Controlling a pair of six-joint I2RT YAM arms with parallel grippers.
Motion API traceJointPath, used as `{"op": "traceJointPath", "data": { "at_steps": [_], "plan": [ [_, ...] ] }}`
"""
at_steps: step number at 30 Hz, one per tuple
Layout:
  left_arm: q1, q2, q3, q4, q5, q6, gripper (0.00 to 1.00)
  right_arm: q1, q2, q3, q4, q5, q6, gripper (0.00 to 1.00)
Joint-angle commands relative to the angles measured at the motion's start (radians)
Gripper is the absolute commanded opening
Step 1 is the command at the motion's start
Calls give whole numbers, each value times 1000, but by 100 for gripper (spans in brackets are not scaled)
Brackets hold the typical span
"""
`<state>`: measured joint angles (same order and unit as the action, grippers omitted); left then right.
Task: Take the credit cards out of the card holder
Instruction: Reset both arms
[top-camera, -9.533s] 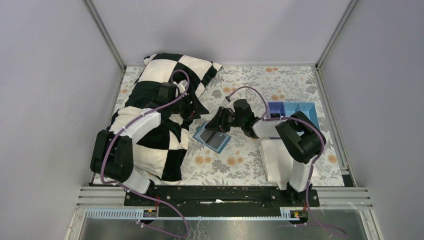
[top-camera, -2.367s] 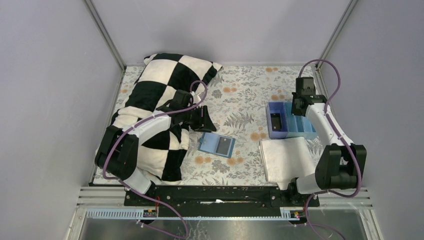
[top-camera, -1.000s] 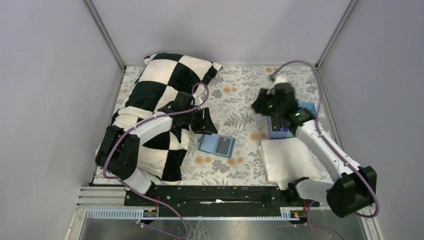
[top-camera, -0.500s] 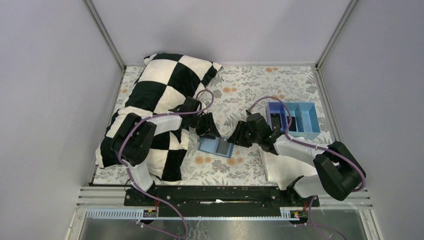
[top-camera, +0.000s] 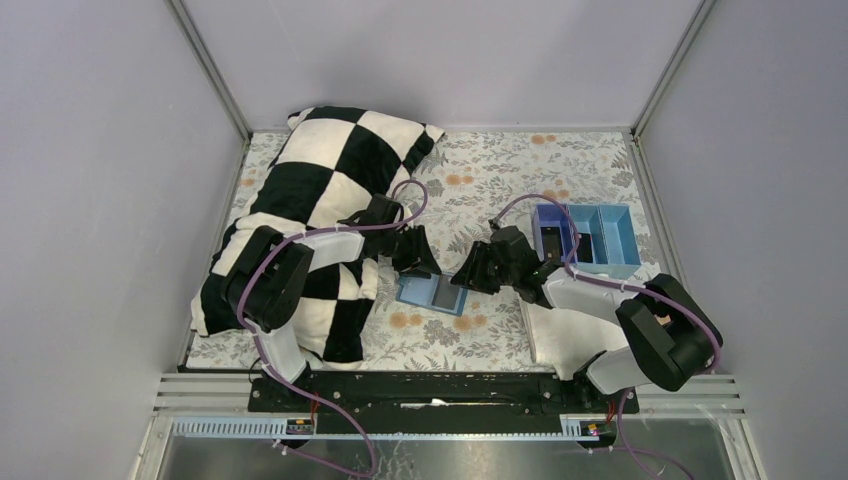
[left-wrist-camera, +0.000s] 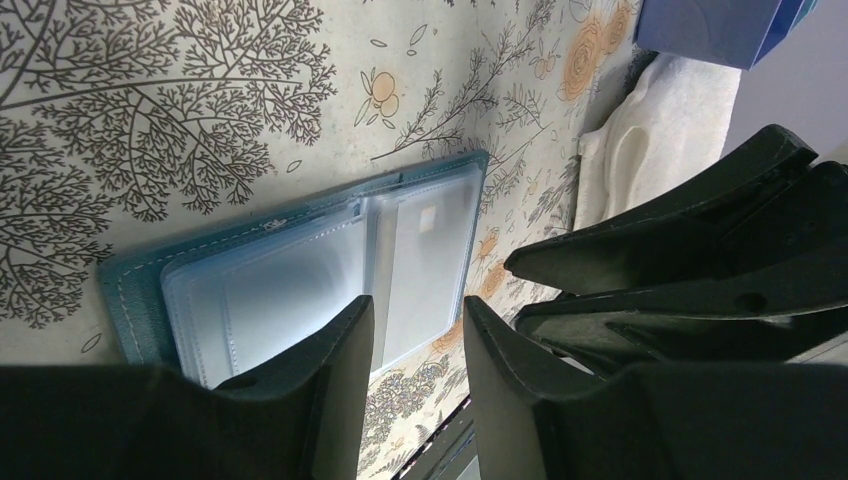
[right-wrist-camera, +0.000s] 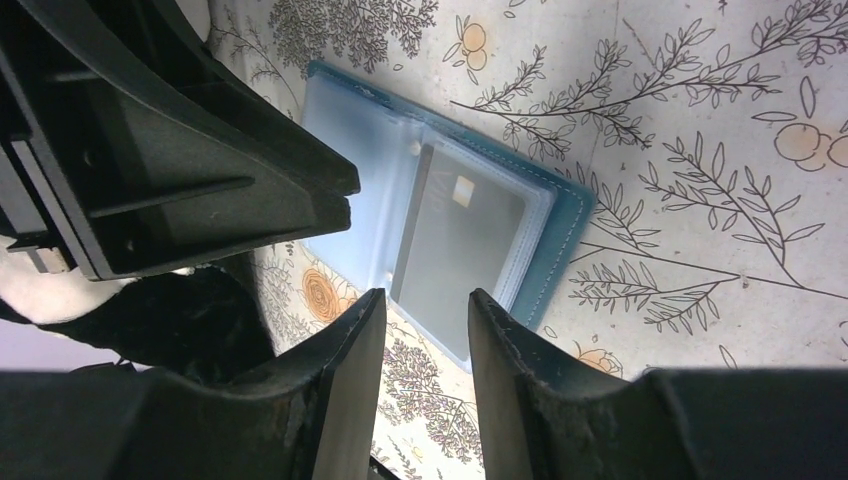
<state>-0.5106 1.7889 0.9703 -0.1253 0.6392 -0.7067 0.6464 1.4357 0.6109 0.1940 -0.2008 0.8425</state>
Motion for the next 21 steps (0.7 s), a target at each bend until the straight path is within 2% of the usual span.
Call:
{"op": "traceJointPath", "data": {
  "at_steps": [1, 10, 16, 17, 18, 19, 21],
  "plan": [
    [-7, -1, -9, 29, -13, 16, 42, 6, 8, -5, 30, 7, 8, 43],
    [-9, -17, -12, 21, -17, 21, 42, 7, -13, -9, -12, 39, -12, 43],
    [-9, -166, 78, -134, -129, 119, 45, 6, -161, 172, -298, 178, -199, 50],
    [-9, -195, 96, -162, -154, 139, 46, 6, -187, 219, -354, 225, -233, 54],
    [-9, -222, 116, -181, -176, 156, 46, 6, -209, 265, -406, 287, -261, 64],
    [-9, -265, 134, -198, -202, 172, 47, 6, -229, 313, -457, 345, -289, 88],
    [-8, -330, 159, -213, -246, 207, 47, 6, -258, 399, -538, 451, -345, 95]
  ]
}}
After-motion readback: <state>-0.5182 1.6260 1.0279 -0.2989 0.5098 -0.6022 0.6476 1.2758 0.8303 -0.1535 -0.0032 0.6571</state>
